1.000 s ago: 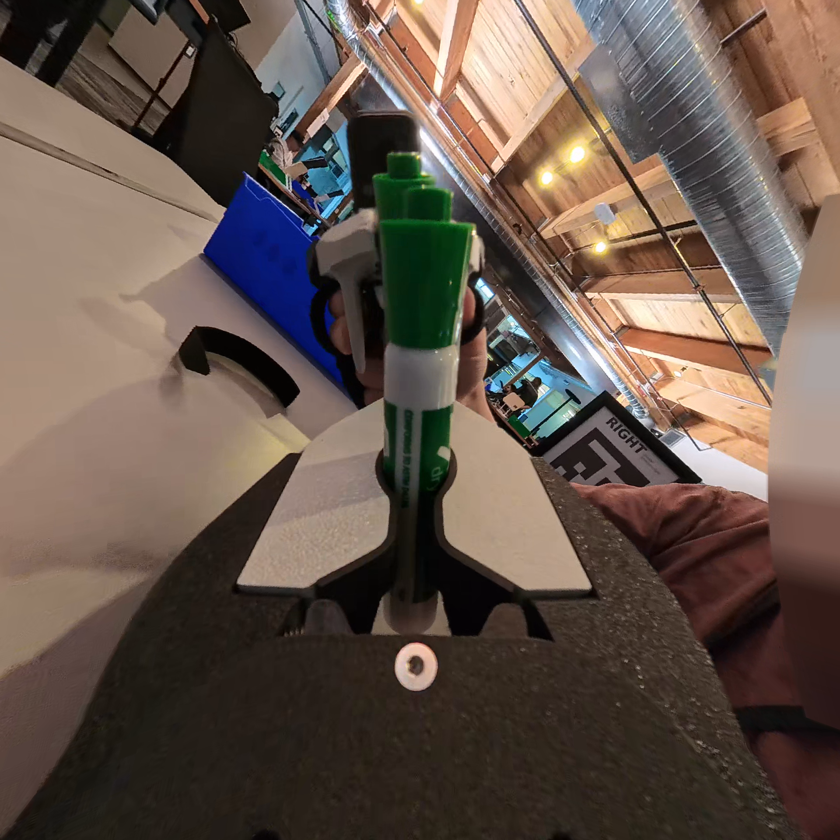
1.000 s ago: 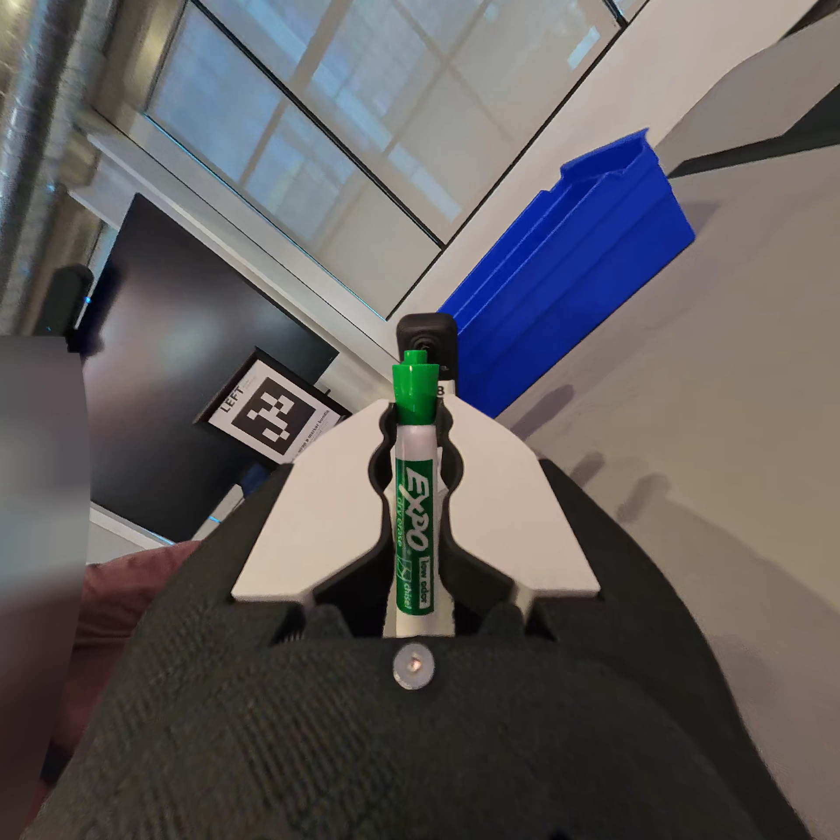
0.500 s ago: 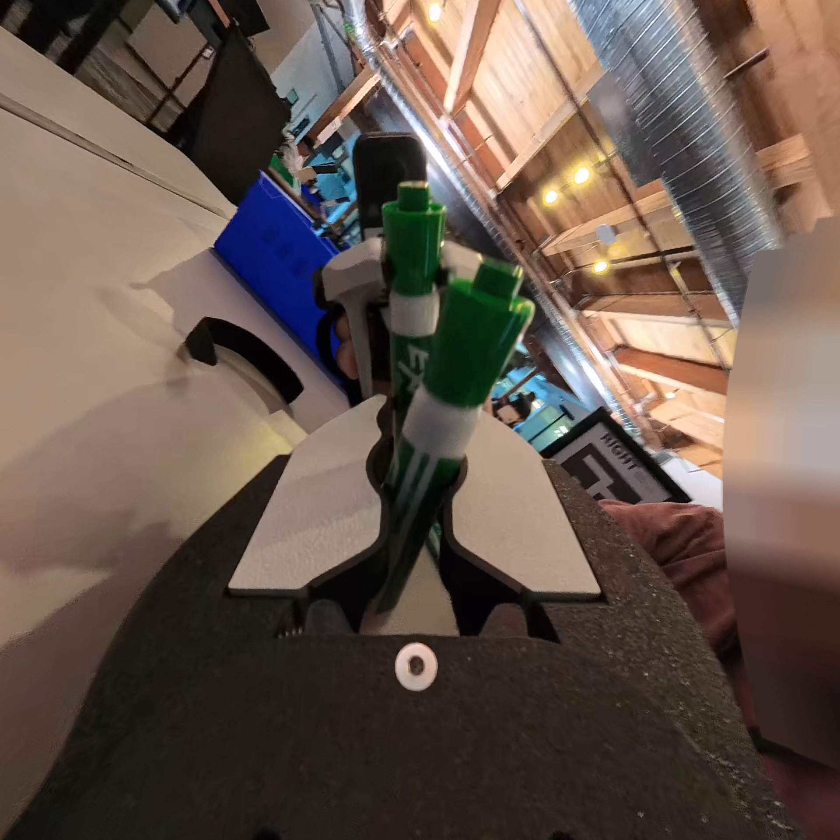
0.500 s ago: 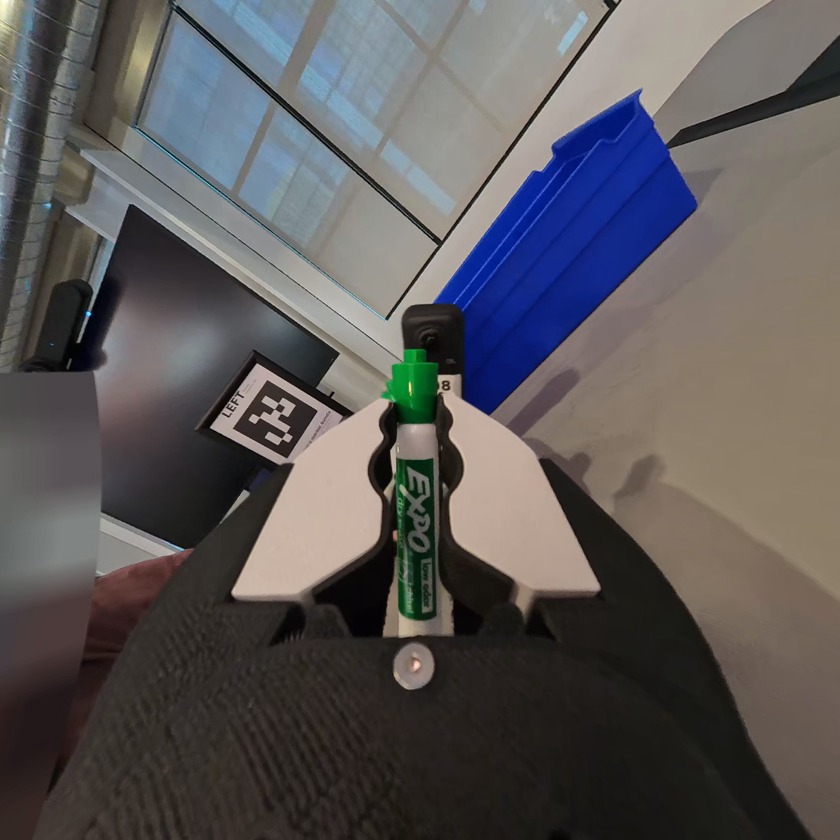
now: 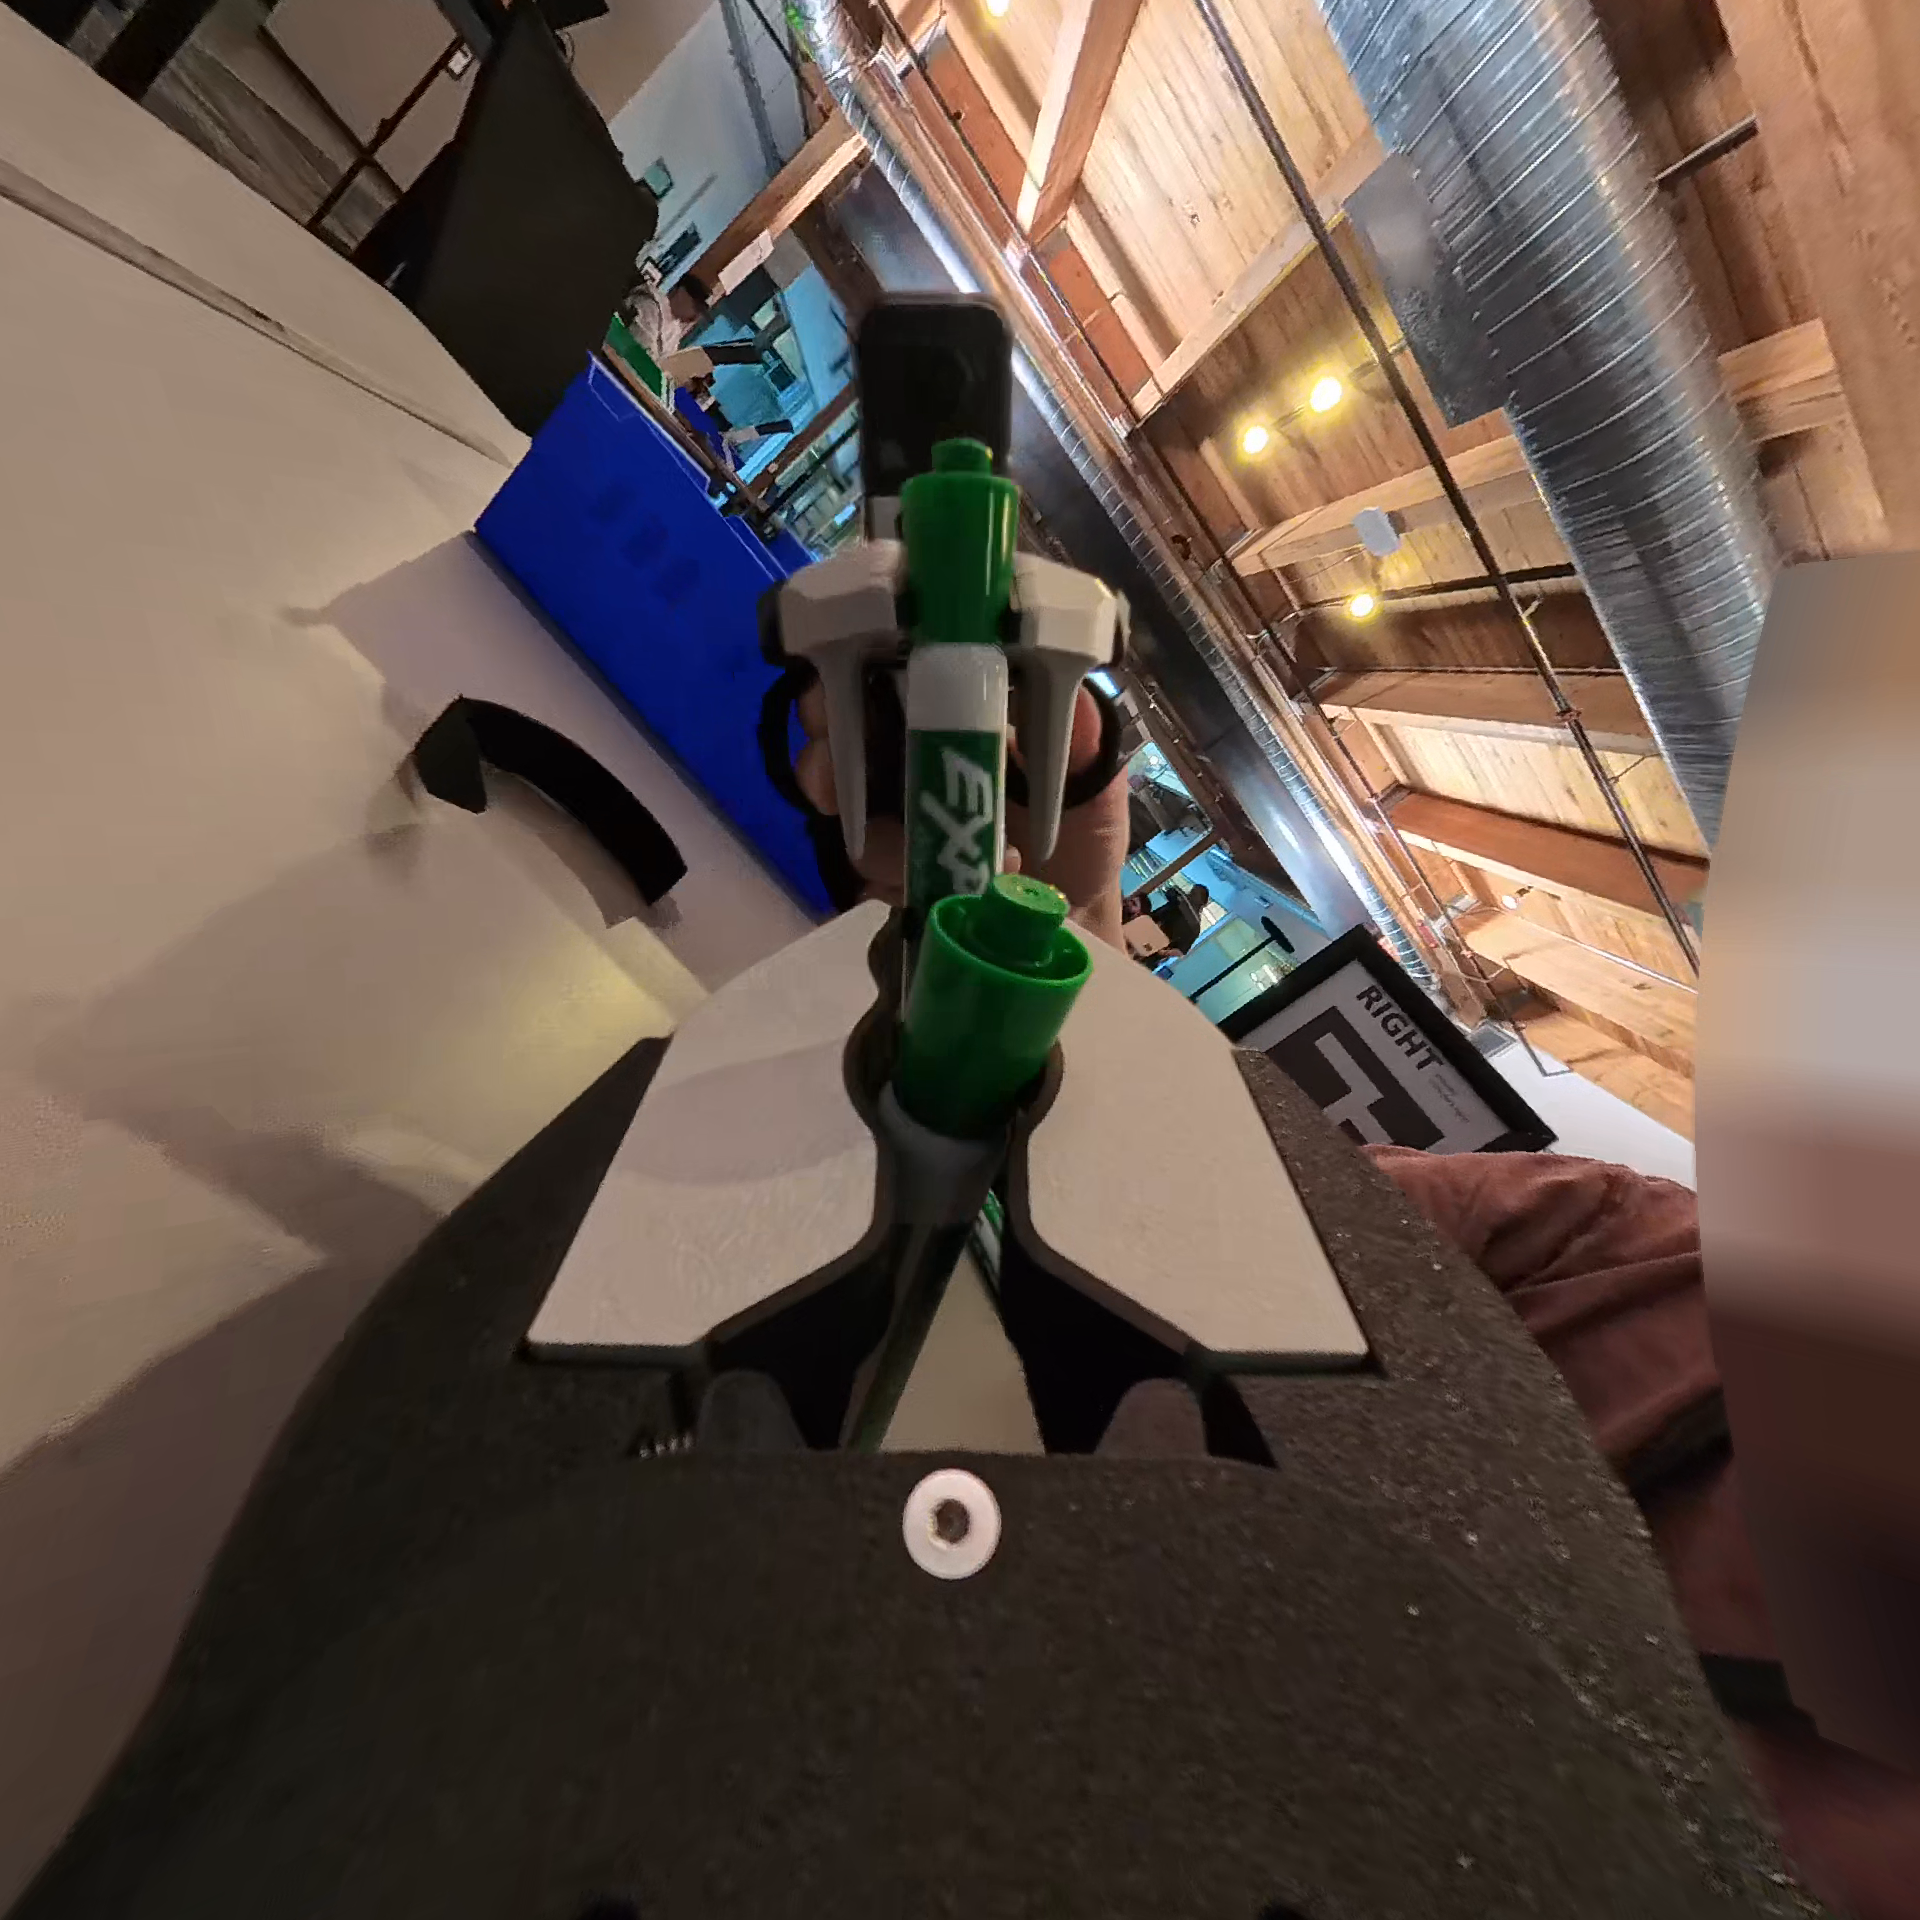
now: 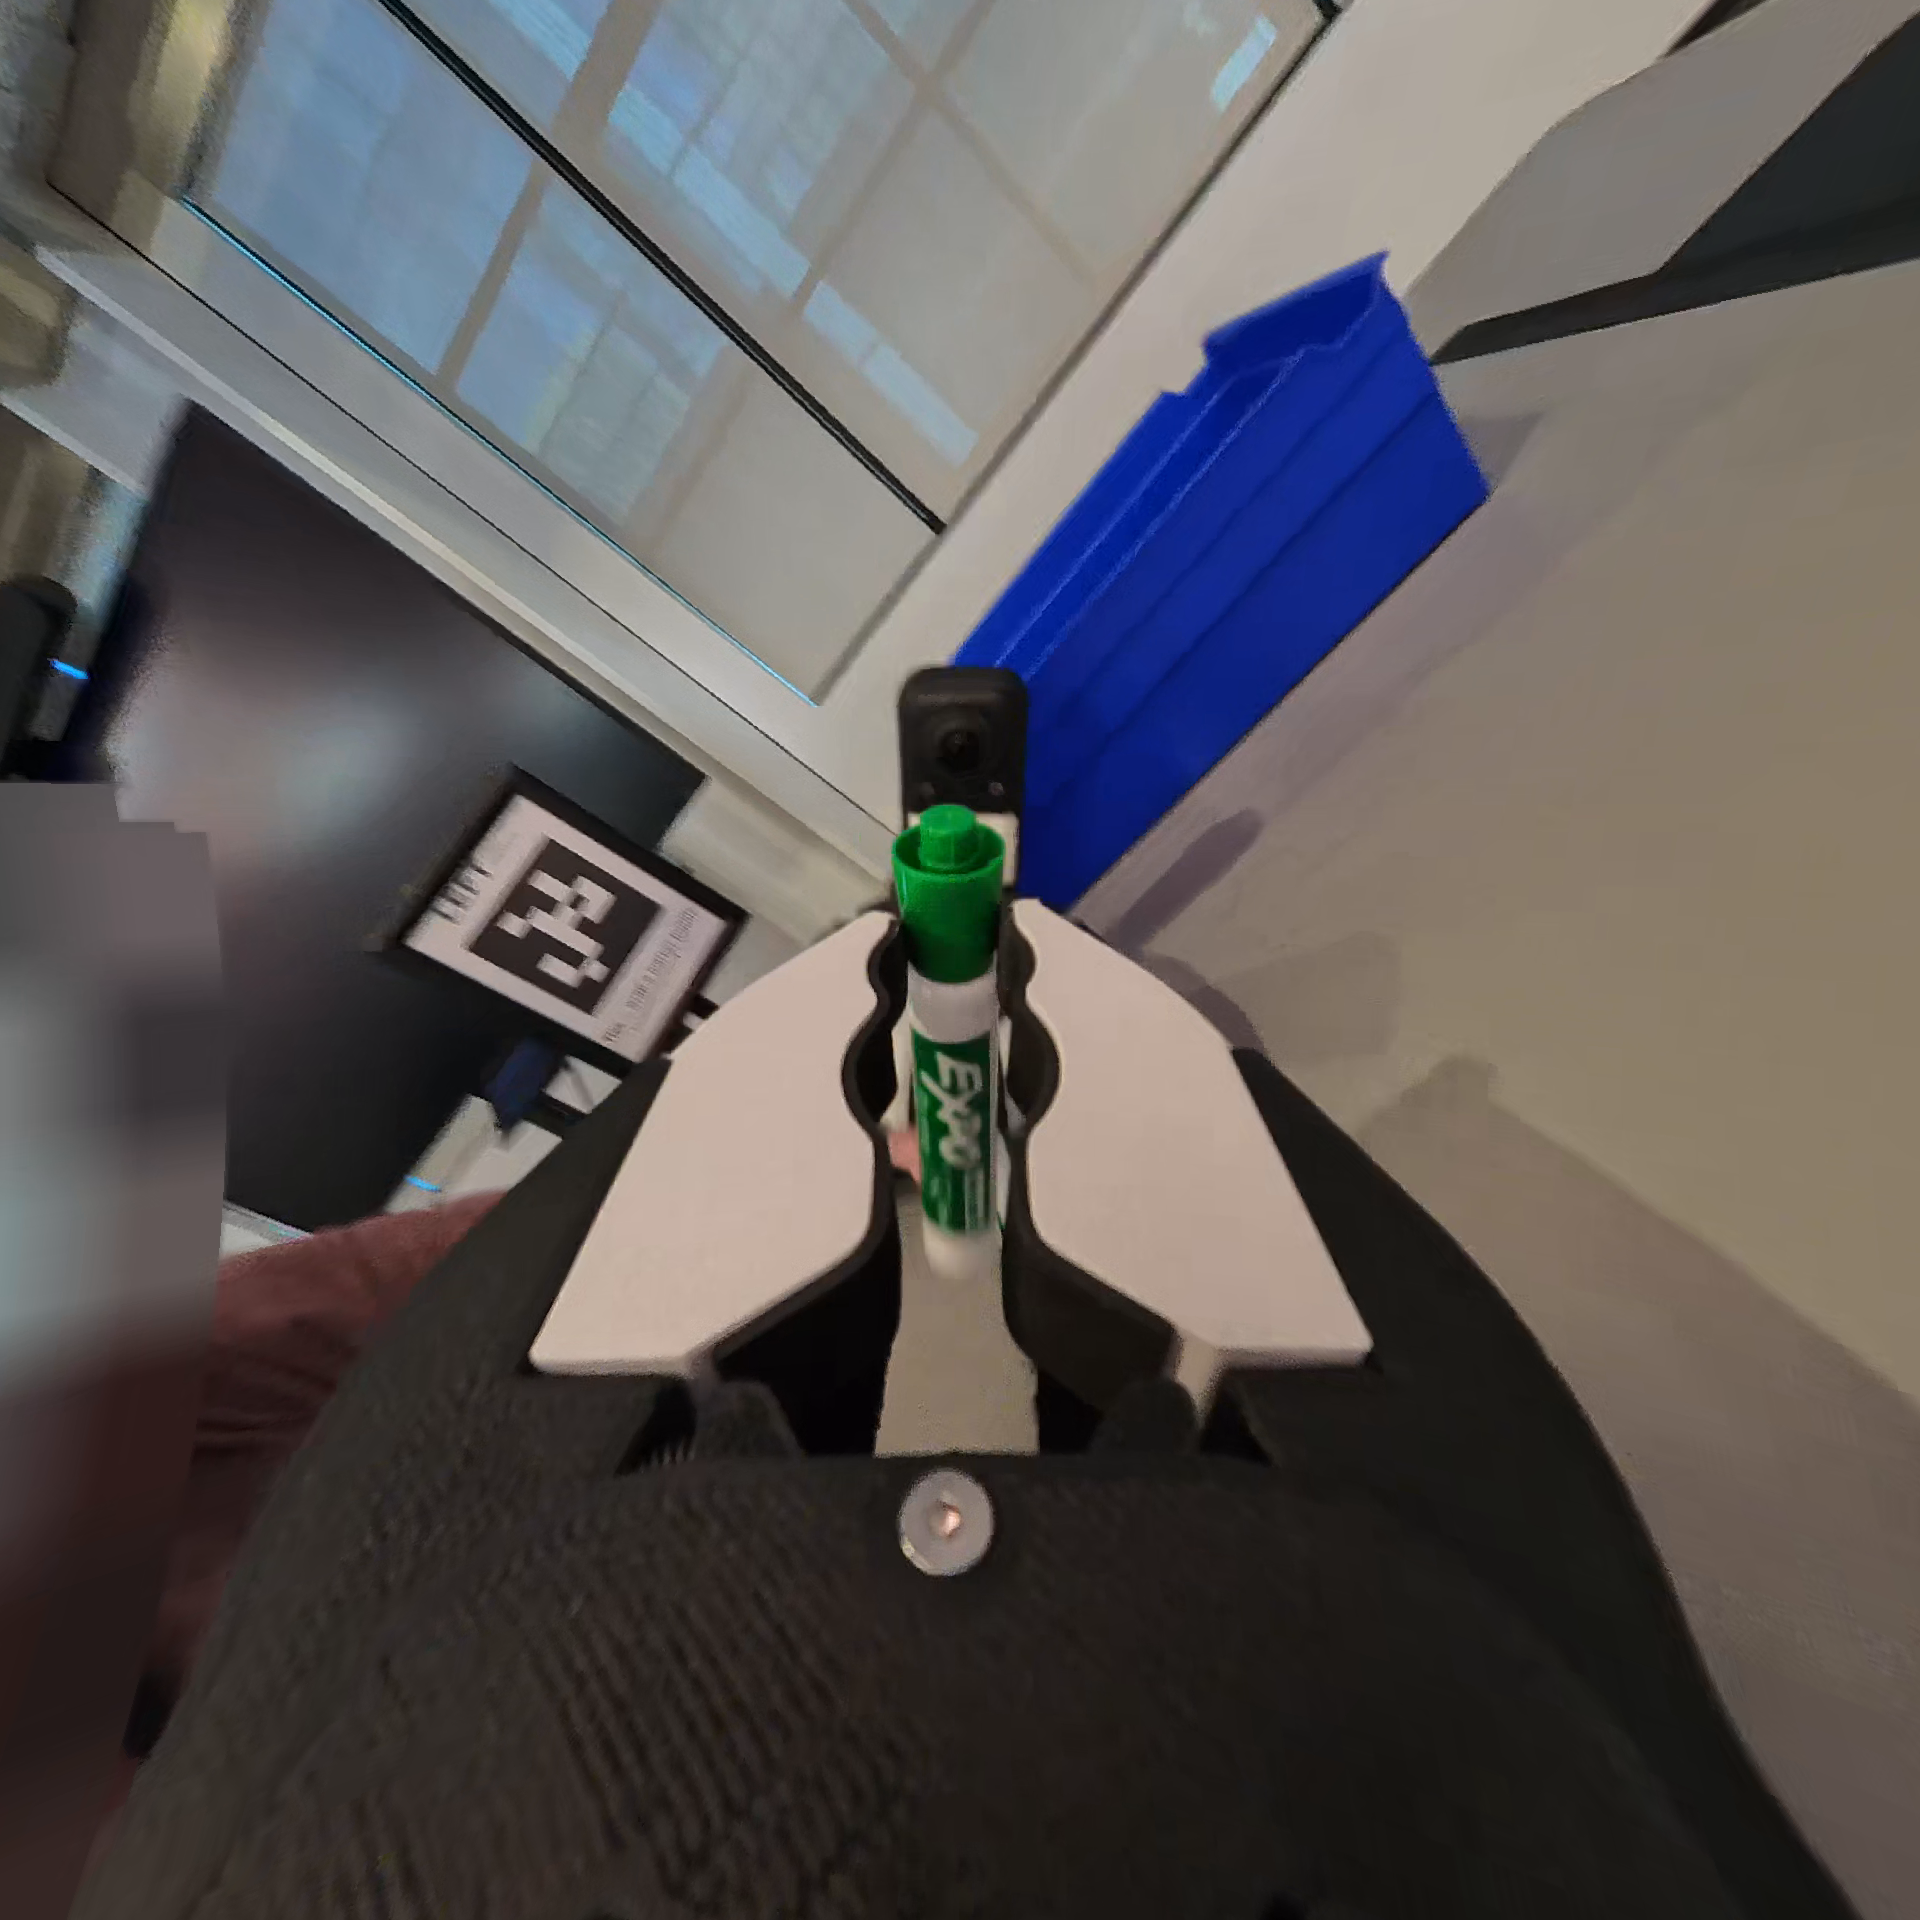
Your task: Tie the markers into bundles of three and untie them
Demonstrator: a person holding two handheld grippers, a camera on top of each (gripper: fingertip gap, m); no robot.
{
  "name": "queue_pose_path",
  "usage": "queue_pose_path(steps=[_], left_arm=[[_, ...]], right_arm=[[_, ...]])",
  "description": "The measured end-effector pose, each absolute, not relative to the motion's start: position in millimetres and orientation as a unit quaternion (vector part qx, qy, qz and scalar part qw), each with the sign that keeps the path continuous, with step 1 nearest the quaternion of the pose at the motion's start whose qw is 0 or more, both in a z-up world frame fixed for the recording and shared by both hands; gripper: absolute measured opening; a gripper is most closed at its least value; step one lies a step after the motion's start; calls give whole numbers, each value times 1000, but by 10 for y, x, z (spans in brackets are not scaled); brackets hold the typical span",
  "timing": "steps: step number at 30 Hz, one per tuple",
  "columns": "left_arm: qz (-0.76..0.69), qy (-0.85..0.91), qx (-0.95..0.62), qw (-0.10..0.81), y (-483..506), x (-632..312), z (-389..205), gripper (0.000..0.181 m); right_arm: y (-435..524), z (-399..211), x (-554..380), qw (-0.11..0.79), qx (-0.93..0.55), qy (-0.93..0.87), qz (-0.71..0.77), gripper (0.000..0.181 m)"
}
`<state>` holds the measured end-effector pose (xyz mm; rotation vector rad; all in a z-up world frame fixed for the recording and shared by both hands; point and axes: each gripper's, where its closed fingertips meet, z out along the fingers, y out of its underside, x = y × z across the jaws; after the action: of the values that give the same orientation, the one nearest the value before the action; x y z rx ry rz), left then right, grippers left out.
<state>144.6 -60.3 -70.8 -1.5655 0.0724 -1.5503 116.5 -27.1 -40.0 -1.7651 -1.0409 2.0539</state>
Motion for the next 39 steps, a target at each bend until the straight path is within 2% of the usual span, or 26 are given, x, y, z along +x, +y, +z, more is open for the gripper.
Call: queue_pose_path(steps=[3,11,17,18,20,23,27,28,32,35,37,39], left_arm=[[-597,38,-676,431,-622,1452,-778,17],[-558,70,-790,243,-868,1982,-1409,16],[-551,57,-797,242,-878,1840,-1430,16],[-547,57,-800,238,-889,1805,-1446,16],[-541,50,-806,237,-885,1737,-1469,16],[-537,38,-808,239,-859,1668,-1478,16],[-513,48,-819,251,-824,1607,-1464,16],[-501,53,-825,256,-804,1583,-1461,16],[-459,48,-844,272,-629,1400,-1410,16],[-454,35,-855,248,-498,1297,-1425,16],[-451,40,-865,215,-443,1300,-1495,16],[-450,50,-870,195,-383,1348,-1546,16]], right_arm=[[-290,-509,1491,150,-647,-399,632,18],[-451,-1214,2034,58,-728,-280,623,18],[-417,-1330,2041,36,-749,-278,601,18],[-421,-1334,2026,37,-751,-290,592,20],[-421,-1358,2016,57,-756,-334,560,38],[-387,-1269,2095,112,-747,-402,517,48],[-813,-964,2465,162,-609,-584,512,44],[-988,-1012,2638,162,-563,-644,493,39],[-1329,-1505,3148,147,-486,-779,369,41],[-1372,-1685,3220,151,-481,-795,339,28],[-1356,-1624,3135,179,-464,-795,347,7],[-1336,-1615,3022,199,-441,-807,340,2]])
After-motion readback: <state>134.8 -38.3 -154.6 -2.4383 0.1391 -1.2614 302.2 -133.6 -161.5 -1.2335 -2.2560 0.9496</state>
